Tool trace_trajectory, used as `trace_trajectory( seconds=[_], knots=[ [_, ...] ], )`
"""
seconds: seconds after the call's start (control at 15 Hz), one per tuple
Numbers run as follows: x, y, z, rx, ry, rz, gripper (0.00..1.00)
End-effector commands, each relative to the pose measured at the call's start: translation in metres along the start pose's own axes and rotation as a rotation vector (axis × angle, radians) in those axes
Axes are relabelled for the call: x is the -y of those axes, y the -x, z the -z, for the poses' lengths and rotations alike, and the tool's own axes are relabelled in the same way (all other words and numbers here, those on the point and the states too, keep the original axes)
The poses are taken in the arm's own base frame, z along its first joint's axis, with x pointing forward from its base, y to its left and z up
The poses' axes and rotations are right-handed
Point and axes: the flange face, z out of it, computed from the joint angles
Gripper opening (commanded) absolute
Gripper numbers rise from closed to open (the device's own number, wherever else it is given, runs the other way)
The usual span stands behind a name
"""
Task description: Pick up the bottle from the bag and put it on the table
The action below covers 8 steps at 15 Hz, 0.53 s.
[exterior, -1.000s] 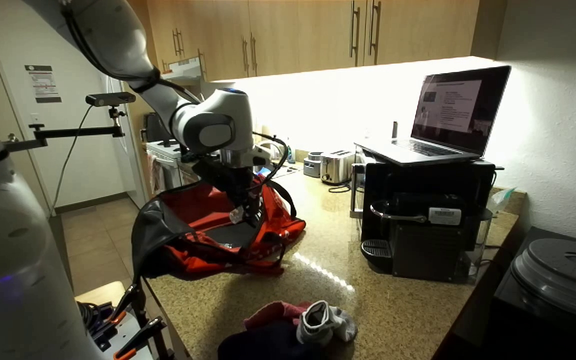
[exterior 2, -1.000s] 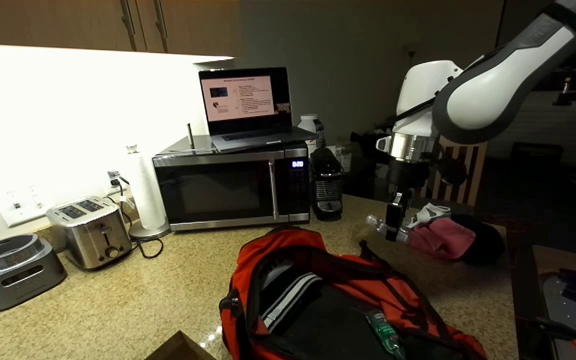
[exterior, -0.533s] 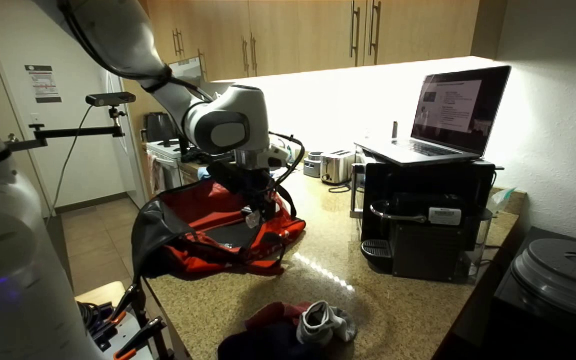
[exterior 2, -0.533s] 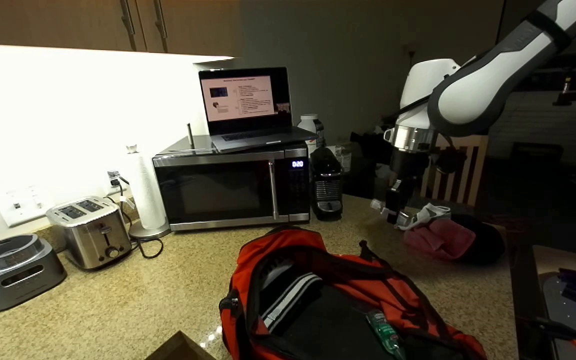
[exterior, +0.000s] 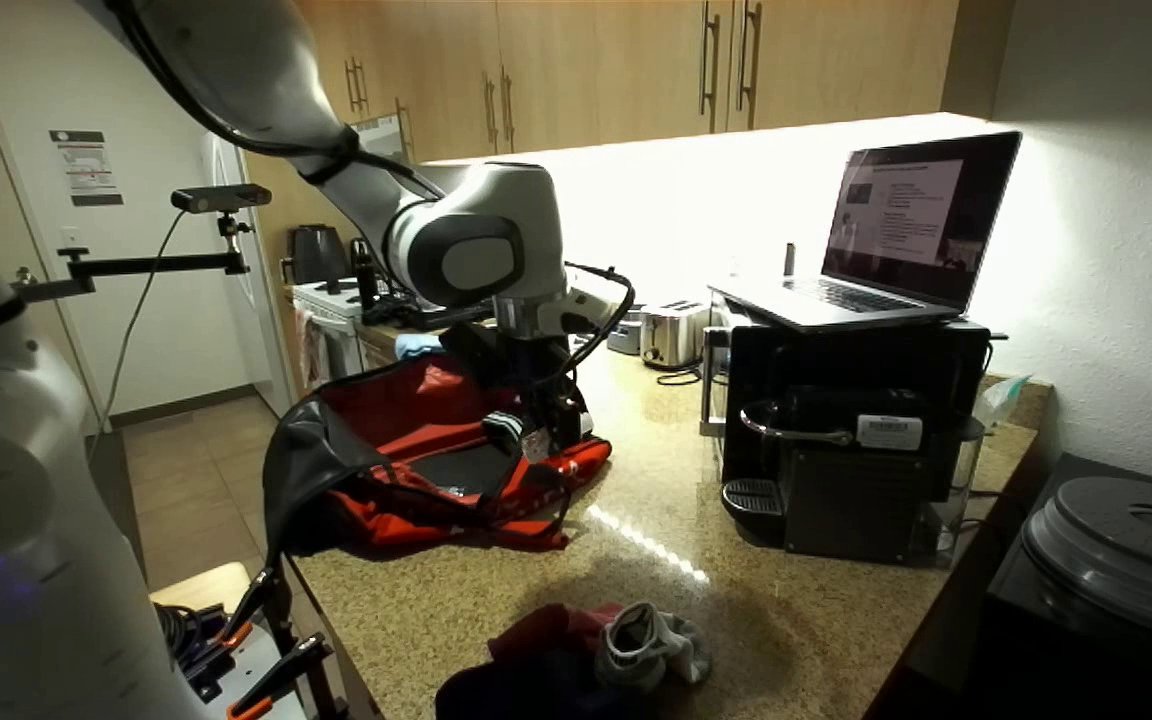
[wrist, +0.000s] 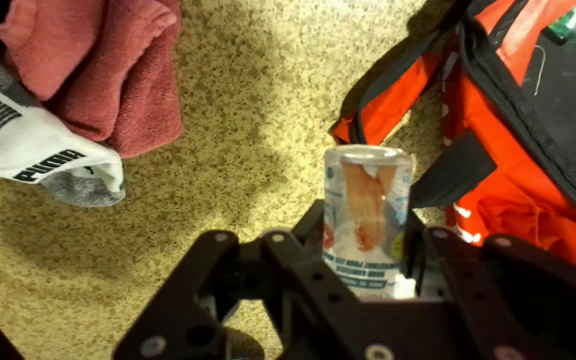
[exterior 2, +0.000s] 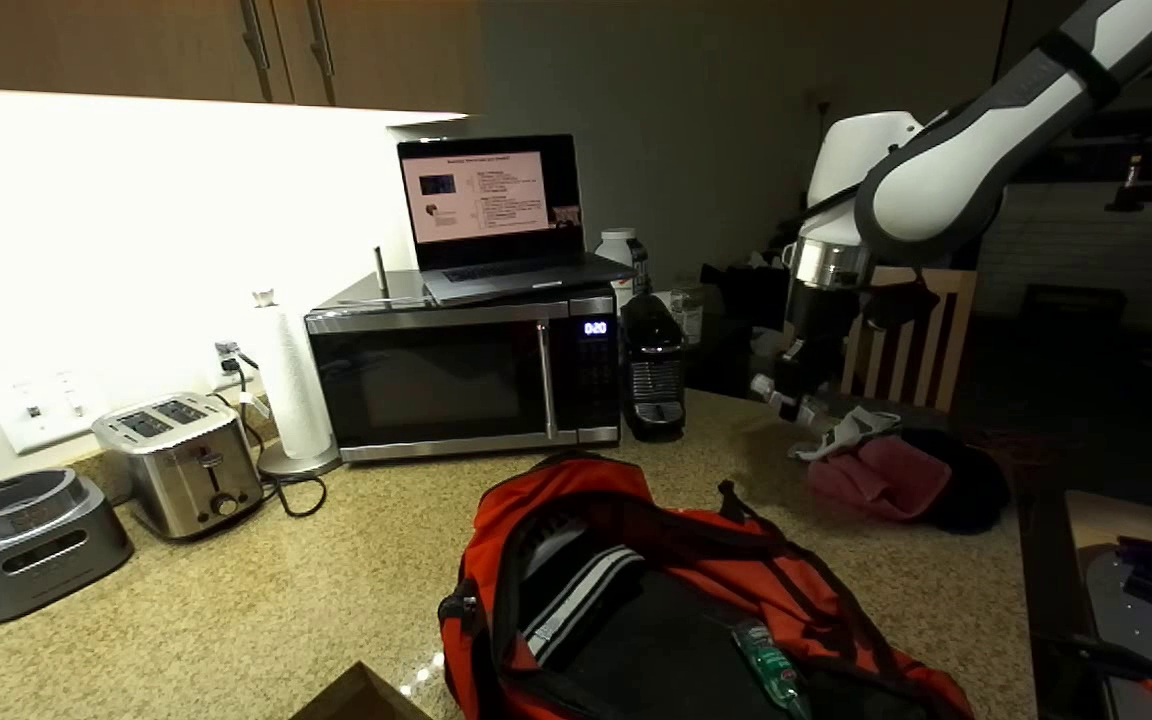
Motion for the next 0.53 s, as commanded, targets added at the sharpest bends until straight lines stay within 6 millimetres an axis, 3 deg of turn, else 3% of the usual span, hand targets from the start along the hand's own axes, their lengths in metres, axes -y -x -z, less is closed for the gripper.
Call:
trace_trajectory(
  seconds=[0.0,0.47],
  knots=[
    [-0.017,-0.005,0.003,-0.032,0.026,-0.057,0.12],
    [-0.049,-0.013,0.002,-0.057,0.084,-0.123,0.12]
  ],
)
